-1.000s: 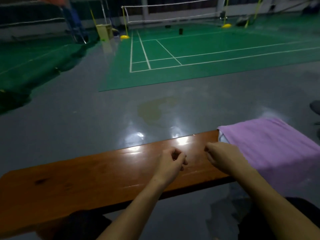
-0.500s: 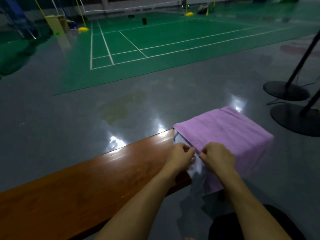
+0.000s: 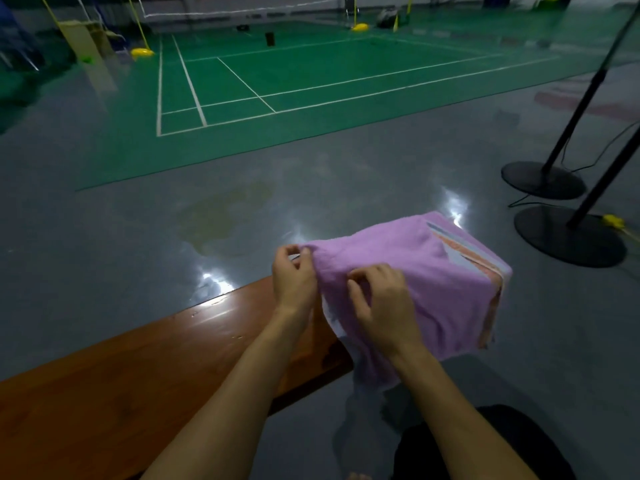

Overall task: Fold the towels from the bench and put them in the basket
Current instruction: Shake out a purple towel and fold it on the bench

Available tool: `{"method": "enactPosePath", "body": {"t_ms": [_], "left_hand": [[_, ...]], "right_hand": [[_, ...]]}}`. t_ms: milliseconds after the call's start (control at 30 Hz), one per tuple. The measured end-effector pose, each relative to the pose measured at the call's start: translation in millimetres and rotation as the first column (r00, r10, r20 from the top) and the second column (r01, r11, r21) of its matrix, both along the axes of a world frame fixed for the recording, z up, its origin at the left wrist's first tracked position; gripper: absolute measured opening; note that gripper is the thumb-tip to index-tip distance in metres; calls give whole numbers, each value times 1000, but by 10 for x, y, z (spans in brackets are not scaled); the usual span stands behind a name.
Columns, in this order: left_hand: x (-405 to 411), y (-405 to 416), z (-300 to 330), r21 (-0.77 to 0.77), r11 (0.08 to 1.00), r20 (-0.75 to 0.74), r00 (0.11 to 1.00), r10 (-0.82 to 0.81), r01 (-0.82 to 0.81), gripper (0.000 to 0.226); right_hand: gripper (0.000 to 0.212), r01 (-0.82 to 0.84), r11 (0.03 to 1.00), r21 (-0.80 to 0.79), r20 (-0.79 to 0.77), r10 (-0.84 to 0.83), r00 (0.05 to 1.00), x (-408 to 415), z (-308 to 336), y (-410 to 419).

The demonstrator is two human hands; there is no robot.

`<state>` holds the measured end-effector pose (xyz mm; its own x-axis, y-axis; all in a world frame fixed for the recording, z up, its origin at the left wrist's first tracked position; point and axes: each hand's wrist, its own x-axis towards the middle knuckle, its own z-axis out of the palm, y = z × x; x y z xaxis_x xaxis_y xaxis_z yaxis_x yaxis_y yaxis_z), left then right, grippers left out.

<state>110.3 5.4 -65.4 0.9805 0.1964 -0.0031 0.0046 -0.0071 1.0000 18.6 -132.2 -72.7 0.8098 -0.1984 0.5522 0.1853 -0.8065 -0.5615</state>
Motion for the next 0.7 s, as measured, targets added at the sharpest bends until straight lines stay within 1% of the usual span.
{"method": "enactPosePath", "body": {"t_ms": [67, 100, 167, 233, 267, 333, 400, 433, 500, 600, 633, 700], "left_hand": [[-37, 171, -46, 63, 995, -17, 997, 73, -71, 3], [-73, 258, -71, 124, 989, -42, 995, 87, -81, 2], [-135, 437, -167, 249, 966, -84, 992, 96, -73, 7], [-206, 607, -252, 347, 937, -107, 990, 87, -45, 7], [-245, 695, -279, 386, 922, -110, 990, 90, -41, 6], [-311, 885, -326, 441, 896, -116, 987, 107, -46, 5], [-372, 1098, -339, 458, 886, -127, 981, 149, -75, 5], [-396, 1219, -347, 460, 882, -134, 975, 178, -98, 5], [-434, 1496, -396, 459, 879, -144, 965, 219, -131, 5], [-557, 1927, -452, 464, 878, -160, 963, 216, -120, 6], [-613, 2062, -473, 485, 868, -158, 966, 207, -106, 6], [-748, 2297, -473, 515, 853, -143, 972, 185, -86, 5]], "right_hand": [[18, 46, 998, -30, -69, -48, 996, 33, -47, -47], [28, 55, 997, -47, -126, -61, 990, 50, -79, -71], [46, 77, 988, -133, -265, -110, 958, 65, -177, -111], [64, 101, 968, -230, -441, -197, 876, 62, -276, -176], [73, 116, 962, -246, -525, -232, 819, 60, -313, -210], [83, 155, 967, -204, -636, -251, 730, 57, -345, -264], [87, 183, 967, -179, -678, -256, 689, 74, -374, -302], [88, 183, 964, -193, -688, -266, 675, 79, -384, -309], [92, 164, 954, -250, -701, -295, 650, 78, -396, -291], [95, 118, 936, -331, -719, -332, 610, 71, -398, -167], [95, 93, 928, -360, -716, -339, 610, 67, -393, -86], [91, 10, 909, -417, -696, -327, 639, 71, -396, 141]]}}
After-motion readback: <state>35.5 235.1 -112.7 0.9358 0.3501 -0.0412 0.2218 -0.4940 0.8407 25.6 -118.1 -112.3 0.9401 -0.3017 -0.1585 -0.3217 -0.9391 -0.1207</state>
